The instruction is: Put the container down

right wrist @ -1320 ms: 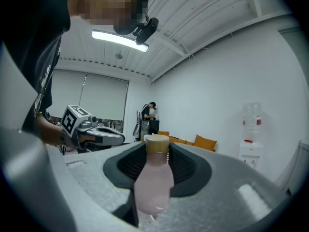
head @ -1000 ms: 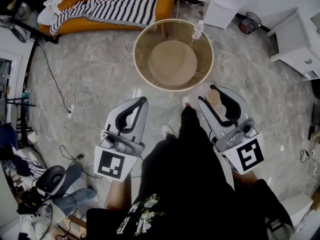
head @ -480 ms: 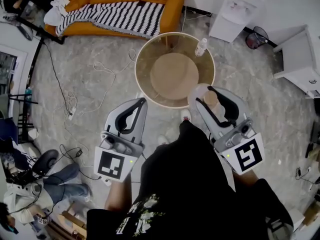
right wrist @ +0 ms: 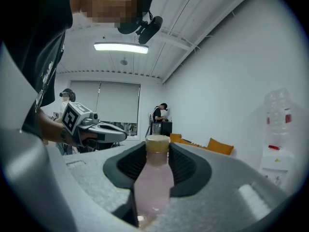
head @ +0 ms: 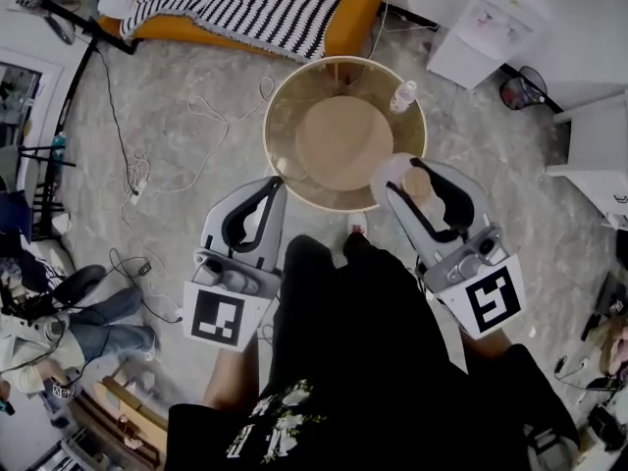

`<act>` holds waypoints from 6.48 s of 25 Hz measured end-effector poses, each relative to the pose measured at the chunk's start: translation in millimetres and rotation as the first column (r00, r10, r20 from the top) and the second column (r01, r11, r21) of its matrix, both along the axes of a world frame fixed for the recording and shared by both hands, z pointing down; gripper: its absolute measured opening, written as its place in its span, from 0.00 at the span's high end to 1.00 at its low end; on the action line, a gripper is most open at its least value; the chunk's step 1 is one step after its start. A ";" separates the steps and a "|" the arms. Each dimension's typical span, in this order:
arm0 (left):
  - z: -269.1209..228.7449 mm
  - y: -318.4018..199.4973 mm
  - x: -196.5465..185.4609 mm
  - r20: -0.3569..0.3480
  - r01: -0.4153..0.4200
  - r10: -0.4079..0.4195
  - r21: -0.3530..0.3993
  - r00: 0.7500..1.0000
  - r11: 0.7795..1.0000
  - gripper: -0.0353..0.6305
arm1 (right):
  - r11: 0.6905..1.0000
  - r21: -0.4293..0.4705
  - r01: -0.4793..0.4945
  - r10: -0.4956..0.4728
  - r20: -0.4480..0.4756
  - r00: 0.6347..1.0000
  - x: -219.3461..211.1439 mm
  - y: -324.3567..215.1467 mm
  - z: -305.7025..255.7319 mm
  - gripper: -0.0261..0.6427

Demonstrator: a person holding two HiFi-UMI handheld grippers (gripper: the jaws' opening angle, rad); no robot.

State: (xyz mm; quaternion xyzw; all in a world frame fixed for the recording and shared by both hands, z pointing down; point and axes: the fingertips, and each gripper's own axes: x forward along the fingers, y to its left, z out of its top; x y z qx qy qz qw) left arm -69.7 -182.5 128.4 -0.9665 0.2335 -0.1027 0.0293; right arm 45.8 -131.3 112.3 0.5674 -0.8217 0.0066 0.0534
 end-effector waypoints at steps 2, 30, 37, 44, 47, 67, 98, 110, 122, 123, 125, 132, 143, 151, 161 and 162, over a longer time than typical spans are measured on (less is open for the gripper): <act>4.5 -5.3 3.3 0.006 0.024 -0.024 -0.010 1.000 1.000 0.94 | 0.999 -0.023 0.023 -0.023 0.004 1.000 3.3 -10.5 6.7 0.76; 40.5 -164.8 35.6 -0.060 -0.312 0.309 -0.048 0.949 0.949 0.93 | 0.964 -0.147 -0.222 0.216 -0.057 0.975 -1.6 -163.2 50.6 0.76; 81.6 -196.3 59.4 -0.035 -0.360 0.358 -0.104 0.933 0.927 0.94 | 0.951 -0.184 -0.250 0.247 -0.041 0.968 14.8 -199.5 83.4 0.76; 158.2 -232.8 91.8 0.004 -0.313 0.317 -0.141 0.948 0.939 0.93 | 0.941 -0.264 -0.209 0.197 -0.073 0.978 46.5 -228.5 181.1 0.76; 194.4 -248.1 97.2 0.025 -0.278 0.285 -0.157 0.958 0.948 0.93 | 0.936 -0.298 -0.185 0.164 -0.095 0.982 49.6 -242.9 229.4 0.76; 388.1 -260.8 129.1 0.100 -0.203 0.249 -0.335 0.963 0.920 0.94 | 0.888 -0.457 -0.051 0.015 -0.082 0.997 52.1 -290.3 431.2 0.76; 610.6 -280.5 181.4 0.152 -0.228 0.314 -0.415 0.937 0.881 0.94 | 0.832 -0.552 -0.055 0.014 -0.078 0.997 86.2 -315.6 640.3 0.76; 679.8 -279.7 168.8 0.171 -0.212 0.322 -0.464 0.931 0.860 0.93 | 0.824 -0.563 -0.058 0.003 -0.098 0.995 78.1 -320.7 705.5 0.75; 697.6 -271.8 169.0 0.182 -0.215 0.338 -0.484 0.924 0.848 0.93 | 0.838 -0.544 -0.049 0.010 -0.073 0.997 67.8 -320.0 719.9 0.75; 699.7 -270.5 168.0 0.185 -0.214 0.339 -0.486 0.923 0.848 0.93 | 0.839 -0.542 -0.048 0.008 -0.076 0.997 67.3 -319.6 721.1 0.75; 704.1 -267.3 166.1 0.190 -0.205 0.335 -0.493 0.923 0.846 0.93 | 0.843 -0.537 -0.040 -0.007 -0.085 0.996 66.6 -318.8 722.7 0.75; 707.1 -261.9 164.3 0.186 -0.195 0.327 -0.508 0.927 0.839 0.93 | 0.857 -0.514 -0.043 -0.011 -0.103 0.995 67.4 -317.5 723.4 0.75; 684.4 -260.4 156.5 0.214 -0.229 0.353 -0.449 0.911 0.864 0.94 | 0.890 -0.454 -0.041 -0.039 -0.167 0.985 65.5 -320.5 713.7 0.67; 630.4 -255.9 156.9 0.208 -0.243 0.351 -0.413 0.913 0.877 0.93 | 0.897 -0.440 -0.041 -0.047 -0.187 0.981 67.2 -311.8 665.1 0.67; 570.8 -259.5 141.9 0.194 -0.254 0.353 -0.403 0.915 0.879 0.93 | 0.894 -0.446 -0.050 -0.014 -0.137 0.990 51.7 -296.8 603.6 0.74; 565.5 -256.8 141.5 0.191 -0.261 0.358 -0.399 0.914 0.879 0.93 | 0.899 -0.436 -0.050 -0.011 -0.138 0.990 51.3 -294.9 594.6 0.89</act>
